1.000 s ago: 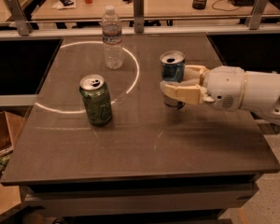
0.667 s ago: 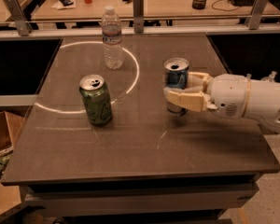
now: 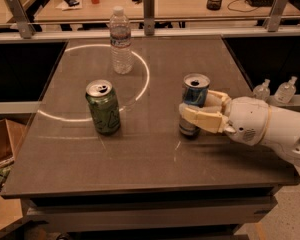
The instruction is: Place redbull can upright
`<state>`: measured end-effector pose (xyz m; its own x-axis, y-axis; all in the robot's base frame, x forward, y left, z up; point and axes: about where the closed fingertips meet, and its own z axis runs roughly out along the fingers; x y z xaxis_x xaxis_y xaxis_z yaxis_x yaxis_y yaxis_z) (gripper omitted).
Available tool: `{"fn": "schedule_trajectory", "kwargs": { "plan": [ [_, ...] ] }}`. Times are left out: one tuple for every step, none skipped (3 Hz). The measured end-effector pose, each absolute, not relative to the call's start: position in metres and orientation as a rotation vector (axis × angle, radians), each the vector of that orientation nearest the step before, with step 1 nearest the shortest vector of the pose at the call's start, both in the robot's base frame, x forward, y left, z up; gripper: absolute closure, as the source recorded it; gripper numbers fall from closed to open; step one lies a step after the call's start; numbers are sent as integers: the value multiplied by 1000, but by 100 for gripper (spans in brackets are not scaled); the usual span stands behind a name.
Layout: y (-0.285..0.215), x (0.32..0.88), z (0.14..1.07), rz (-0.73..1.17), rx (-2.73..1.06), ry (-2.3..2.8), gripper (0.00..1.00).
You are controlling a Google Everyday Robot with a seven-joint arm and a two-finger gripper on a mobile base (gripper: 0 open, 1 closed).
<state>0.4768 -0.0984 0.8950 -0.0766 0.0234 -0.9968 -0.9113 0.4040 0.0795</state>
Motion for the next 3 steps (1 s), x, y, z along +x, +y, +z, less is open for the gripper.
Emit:
{"fn": "schedule_trajectory", "kwargs": {
  "plan": [
    [-98, 473, 892, 978, -828, 1403, 100],
    [-97, 472, 892, 980, -831, 1401, 85],
    [-94, 472, 893, 983, -835, 1399, 62]
  ]
}}
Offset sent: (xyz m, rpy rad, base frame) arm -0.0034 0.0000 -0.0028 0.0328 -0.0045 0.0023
